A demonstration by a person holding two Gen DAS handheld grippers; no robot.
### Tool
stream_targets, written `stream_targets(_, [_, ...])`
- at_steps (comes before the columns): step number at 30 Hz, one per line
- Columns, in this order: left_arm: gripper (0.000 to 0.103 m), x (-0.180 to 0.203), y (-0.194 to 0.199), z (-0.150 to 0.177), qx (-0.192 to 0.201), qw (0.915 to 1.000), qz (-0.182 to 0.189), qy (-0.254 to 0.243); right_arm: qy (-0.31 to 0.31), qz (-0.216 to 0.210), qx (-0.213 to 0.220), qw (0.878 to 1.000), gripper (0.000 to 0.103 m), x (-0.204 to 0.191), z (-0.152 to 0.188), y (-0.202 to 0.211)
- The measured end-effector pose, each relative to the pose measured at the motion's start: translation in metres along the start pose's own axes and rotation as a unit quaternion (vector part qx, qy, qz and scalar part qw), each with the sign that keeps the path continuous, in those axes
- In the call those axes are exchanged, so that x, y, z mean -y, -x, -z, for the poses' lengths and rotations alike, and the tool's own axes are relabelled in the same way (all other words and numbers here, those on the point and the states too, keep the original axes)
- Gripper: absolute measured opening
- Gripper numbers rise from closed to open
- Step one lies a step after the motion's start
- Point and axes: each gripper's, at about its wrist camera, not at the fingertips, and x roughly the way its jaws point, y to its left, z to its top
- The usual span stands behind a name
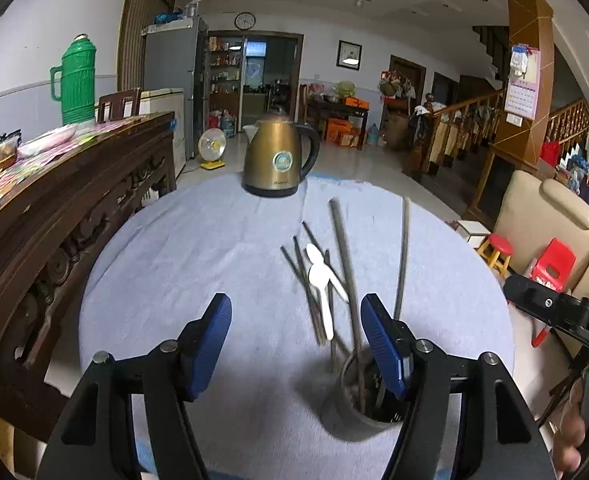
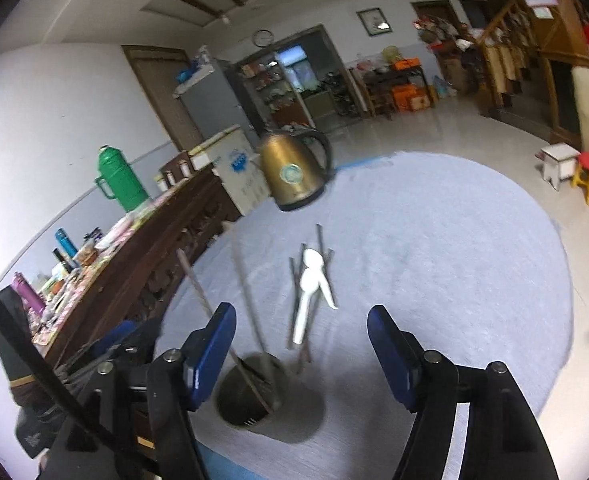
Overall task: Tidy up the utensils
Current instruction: 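Lower both chopsticks into the holder and open both tools, then move both open tools back toward the remaining chopsticks and spoons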
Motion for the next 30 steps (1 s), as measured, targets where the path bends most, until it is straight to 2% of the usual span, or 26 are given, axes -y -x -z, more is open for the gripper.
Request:
stream_targets(5, [0.069,-0.005,0.004,0.016,-0.023,0.9996,-0.013,0.01,-0.043,0.014,-0.013,0.999,0.072,0.033,0.011,0.008])
stream_targets(12, [0.069,-0.018,0.007,0.035,-0.053,0.9974,-0.032,0.036,-0.064,0.018,-0.013,0.998,0.072,0.048,0.017,0.025])
stream_targets(23, [0.07,-0.005,0.053,0.026,-0.003,0.9985,-0.052,0.014,-0.064,0.01,0.007,0.998,0.072,0.044,0.015,0.055])
stream_targets(30, [0.071,-0.006,0.062,0.024,0.004,0.9984,-0.055,0.009,-0.067,0.015,0.014,0.998,0.072,0.044,0.014,0.069])
